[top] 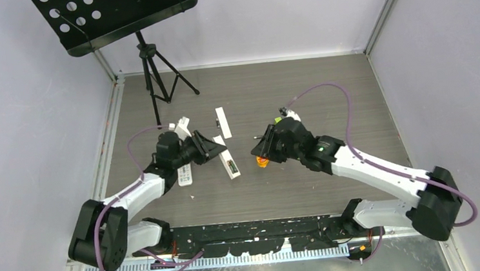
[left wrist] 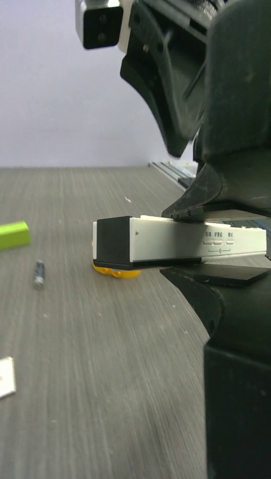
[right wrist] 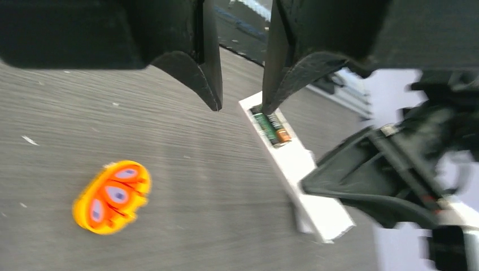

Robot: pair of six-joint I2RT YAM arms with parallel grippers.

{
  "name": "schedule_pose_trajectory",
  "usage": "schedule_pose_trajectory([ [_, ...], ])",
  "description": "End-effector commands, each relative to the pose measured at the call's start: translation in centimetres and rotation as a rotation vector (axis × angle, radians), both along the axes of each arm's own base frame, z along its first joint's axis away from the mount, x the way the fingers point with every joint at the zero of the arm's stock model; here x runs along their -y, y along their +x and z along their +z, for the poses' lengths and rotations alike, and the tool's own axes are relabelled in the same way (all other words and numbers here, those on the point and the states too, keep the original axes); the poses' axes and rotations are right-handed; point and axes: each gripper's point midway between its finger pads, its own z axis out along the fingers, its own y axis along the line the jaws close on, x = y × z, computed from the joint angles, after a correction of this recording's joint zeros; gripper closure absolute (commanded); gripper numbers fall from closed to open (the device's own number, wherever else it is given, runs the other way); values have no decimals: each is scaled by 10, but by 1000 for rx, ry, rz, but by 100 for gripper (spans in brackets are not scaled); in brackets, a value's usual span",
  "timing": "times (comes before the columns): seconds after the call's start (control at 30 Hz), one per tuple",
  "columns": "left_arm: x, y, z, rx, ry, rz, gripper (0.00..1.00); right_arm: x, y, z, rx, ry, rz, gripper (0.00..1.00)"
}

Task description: Load the batteries into the remote control

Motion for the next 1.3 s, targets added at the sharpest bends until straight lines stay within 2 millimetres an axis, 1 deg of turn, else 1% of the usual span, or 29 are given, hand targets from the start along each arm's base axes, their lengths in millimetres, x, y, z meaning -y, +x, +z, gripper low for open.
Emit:
schedule_pose_trajectory([
  [0.0, -4, 16, -11, 79, 65, 79, 100, 6, -3, -65, -108, -129, -4, 65],
  [0.13, -2, 17, -26, 58, 85, 99, 100, -2, -1, -94, -143, -164, 21, 66],
  [0.2, 3, 18, -34, 45, 103, 111, 100, -1, 4, -105, -146, -201, 14, 64],
  [0.23, 5, 18, -39, 35, 109, 118, 100, 0, 7, -111, -148, -219, 1, 60],
  [0.3, 12, 19, -46, 13, 101, 131, 100, 6, 21, -119, -138, -249, -47, 53],
  [0.37, 18, 23, -51, -4, 79, 149, 100, 9, 35, -123, -130, -268, -76, 49],
  [0.4, 20, 25, -56, -16, 71, 155, 100, 13, 41, -130, -138, -291, -86, 49],
  [0.5, 28, 30, -56, -10, 34, 171, 100, 22, 57, -141, -155, -311, -122, 49],
  [0.53, 31, 31, -59, -12, 31, 174, 100, 24, 63, -141, -144, -308, -141, 49],
  [0.63, 42, 35, -61, -4, 27, 181, 100, 33, 80, -138, -111, -309, -197, 56],
  [0.73, 52, 40, -67, -16, 29, 206, 100, 46, 99, -139, -87, -370, -244, 61],
  [0.83, 67, 46, -70, -31, -15, 210, 100, 66, 116, -145, -81, -447, -289, 62],
  [0.9, 75, 48, -77, -53, -41, 220, 98, 81, 124, -147, -82, -495, -319, 62],
  [0.97, 82, 49, -82, -61, -65, 236, 96, 91, 130, -144, -80, -515, -331, 60],
  [1.07, 79, 47, -97, -93, -59, 295, 91, 92, 131, -131, -55, -526, -307, 51],
  [1.17, 74, 41, -102, -90, -30, 335, 83, 85, 128, -116, -41, -494, -254, 41],
  [1.27, 71, 35, -106, -106, 22, 354, 73, 76, 120, -107, -46, -451, -197, 34],
])
